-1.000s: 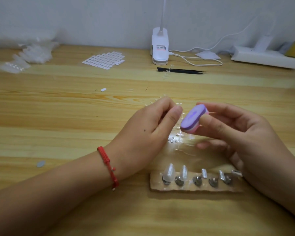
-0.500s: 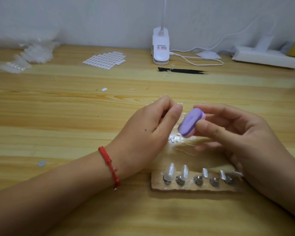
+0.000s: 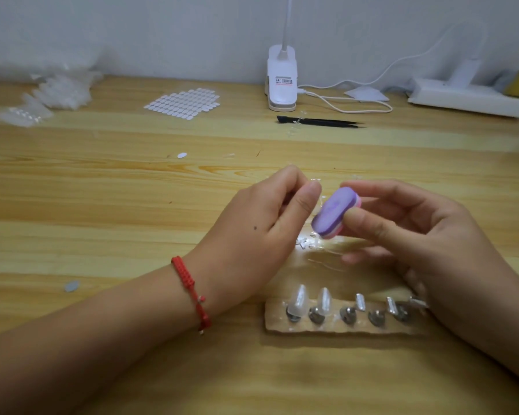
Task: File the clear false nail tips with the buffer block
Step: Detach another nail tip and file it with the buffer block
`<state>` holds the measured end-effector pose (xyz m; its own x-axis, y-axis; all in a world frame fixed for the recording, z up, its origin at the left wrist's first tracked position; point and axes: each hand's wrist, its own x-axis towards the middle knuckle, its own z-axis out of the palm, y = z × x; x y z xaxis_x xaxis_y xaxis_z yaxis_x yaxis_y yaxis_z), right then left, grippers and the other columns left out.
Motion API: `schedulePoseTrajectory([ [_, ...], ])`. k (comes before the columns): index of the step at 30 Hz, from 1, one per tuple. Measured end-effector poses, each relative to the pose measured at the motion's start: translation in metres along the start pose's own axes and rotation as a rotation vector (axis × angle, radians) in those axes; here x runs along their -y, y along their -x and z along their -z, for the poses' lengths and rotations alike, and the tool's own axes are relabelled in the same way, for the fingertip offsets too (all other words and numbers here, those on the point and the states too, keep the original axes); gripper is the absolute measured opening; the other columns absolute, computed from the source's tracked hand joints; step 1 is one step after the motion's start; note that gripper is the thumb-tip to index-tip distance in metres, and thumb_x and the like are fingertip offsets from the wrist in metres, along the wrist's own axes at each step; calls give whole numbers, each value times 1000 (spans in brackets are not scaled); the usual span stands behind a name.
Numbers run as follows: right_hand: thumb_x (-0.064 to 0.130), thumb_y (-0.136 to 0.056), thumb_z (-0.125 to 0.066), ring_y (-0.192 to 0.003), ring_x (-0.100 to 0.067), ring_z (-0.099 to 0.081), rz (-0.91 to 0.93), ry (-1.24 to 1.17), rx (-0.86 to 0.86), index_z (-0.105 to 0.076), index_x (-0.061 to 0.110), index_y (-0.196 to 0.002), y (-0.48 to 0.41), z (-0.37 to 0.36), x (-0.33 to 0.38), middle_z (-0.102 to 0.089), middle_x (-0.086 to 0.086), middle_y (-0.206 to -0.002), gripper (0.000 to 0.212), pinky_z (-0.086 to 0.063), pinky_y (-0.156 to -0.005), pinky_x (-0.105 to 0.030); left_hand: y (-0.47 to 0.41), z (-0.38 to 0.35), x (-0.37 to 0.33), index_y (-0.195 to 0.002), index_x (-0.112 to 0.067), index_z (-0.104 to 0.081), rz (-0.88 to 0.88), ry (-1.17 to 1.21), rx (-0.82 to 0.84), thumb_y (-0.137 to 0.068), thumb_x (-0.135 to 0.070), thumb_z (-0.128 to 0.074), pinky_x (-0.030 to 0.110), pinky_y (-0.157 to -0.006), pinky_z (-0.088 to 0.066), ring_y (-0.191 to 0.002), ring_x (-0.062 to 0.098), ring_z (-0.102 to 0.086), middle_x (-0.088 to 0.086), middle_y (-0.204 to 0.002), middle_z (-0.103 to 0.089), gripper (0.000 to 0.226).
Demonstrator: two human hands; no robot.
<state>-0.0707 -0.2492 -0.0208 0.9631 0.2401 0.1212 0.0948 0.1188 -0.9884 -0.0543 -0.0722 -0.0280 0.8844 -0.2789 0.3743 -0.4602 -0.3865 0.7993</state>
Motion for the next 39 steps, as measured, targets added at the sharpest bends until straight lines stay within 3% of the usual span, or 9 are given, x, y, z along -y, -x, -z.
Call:
schedulePoseTrajectory([
  [3,27,-61,-77,-79,-20,-74,-6,-52,-61,-78,24,-92,-1,4,-1,-76,-9,-88,31,-57,-56,-22,1,0,0,-72,-18,-44,-4,2,5,-98,-29,-43,18,-50,-29,-52,6,-35,-11,-56,-36,29],
  [7,26,-63,-77,-76,-18,-74,-8,7,24,-78,26,-93,-1,0,0,-76,-7,-88,30,-57,-56,-23,0,0,-1,-71,-19,-45,-11,1,-1,-93,-33,-41,19,-50,-29,-51,6,-34,-11,-55,-36,26],
  [11,27,-60,-78,-79,-20,-74,-10,-41,-57,-78,26,-90,-2,4,-1,-76,-8,-88,31,-56,-55,-22,1,0,-2,-71,-21,-44,-17,-19,18,-93,-34,-41,17,-51,-28,-51,6,-35,-11,-54,-36,25],
  [15,25,-62,-77,-77,-20,-74,-11,-2,5,-78,25,-92,-1,1,0,-76,-8,-89,31,-57,-56,-23,1,0,-1,-72,-19,-46,-19,-18,-2,-93,-33,-41,18,-51,-28,-51,7,-35,-10,-54,-36,26],
  [19,27,-61,-77,-78,-20,-74,-9,-46,-56,-78,25,-91,-1,4,-1,-76,-9,-89,30,-56,-55,-21,1,-1,-2,-71,-21,-44,-19,-33,9,-93,-34,-41,17,-51,-28,-51,6,-35,-10,-54,-35,25],
  [26,27,-63,-77,-77,-20,-74,-2,7,-23,-77,26,-91,-1,3,-1,-76,-7,-89,28,-57,-55,-23,1,-1,-3,-71,-23,-43,-32,-37,12,-94,-33,-41,16,-52,-28,-52,7,-36,-10,-55,-36,25],
  [33,26,-65,-77,-78,-18,-74,-18,55,53,-76,24,-91,0,1,-1,-75,-3,-93,26,-57,-56,-25,1,1,-5,-73,-13,-47,-74,0,-12,-95,-28,-42,15,-50,-28,-50,5,-35,-12,-54,-36,27],
  [39,31,-64,-77,-78,-22,-74,-4,15,-14,-77,26,-92,-2,6,-3,-75,-7,-92,28,-56,-55,-23,2,0,-5,-73,-19,-46,-68,-15,23,-95,-29,-41,15,-52,-28,-51,5,-35,-11,-55,-35,25],
])
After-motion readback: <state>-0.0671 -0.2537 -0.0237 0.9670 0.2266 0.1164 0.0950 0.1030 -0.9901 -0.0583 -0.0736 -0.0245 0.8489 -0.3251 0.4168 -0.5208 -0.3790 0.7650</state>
